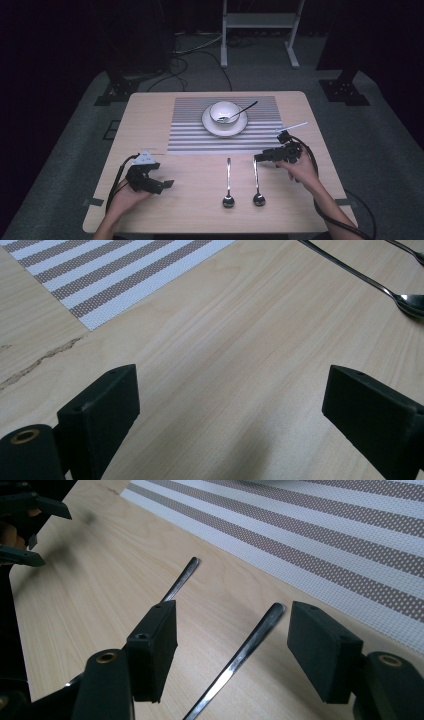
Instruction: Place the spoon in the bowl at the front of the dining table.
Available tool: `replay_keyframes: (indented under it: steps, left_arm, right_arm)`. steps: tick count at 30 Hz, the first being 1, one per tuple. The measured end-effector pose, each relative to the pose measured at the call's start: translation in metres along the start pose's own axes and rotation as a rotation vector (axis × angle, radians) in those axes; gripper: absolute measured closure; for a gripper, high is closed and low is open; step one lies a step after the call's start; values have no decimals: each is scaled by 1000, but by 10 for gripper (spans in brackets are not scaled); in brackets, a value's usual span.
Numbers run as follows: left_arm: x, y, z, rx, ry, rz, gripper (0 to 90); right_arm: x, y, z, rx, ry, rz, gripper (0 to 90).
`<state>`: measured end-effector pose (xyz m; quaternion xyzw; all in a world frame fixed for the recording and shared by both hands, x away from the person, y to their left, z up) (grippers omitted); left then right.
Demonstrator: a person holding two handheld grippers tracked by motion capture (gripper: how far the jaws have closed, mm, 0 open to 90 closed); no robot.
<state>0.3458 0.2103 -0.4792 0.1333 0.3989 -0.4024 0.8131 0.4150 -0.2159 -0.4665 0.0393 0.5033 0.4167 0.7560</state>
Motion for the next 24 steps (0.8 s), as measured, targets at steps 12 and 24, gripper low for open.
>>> replay_keyframes:
  steps: [12, 24]
  left_arm:
    - [0, -1, 0, 0, 0, 2, 71]
    - [0, -1, -1, 3, 2, 11, 71]
  right_arm:
    - [-1, 3, -18, 2, -24, 0, 351]
    - [-3, 8, -33, -3, -50, 2, 346]
Point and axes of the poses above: each handheld gripper's, and its own axes: x roughly forward along the jaws, z roughly out of its top, y roughly to its left, the point moved 4 cm from there along x, roughly forward along the jaws, and after that the axes turned 7 degrees about y, right-handed, at the moved point
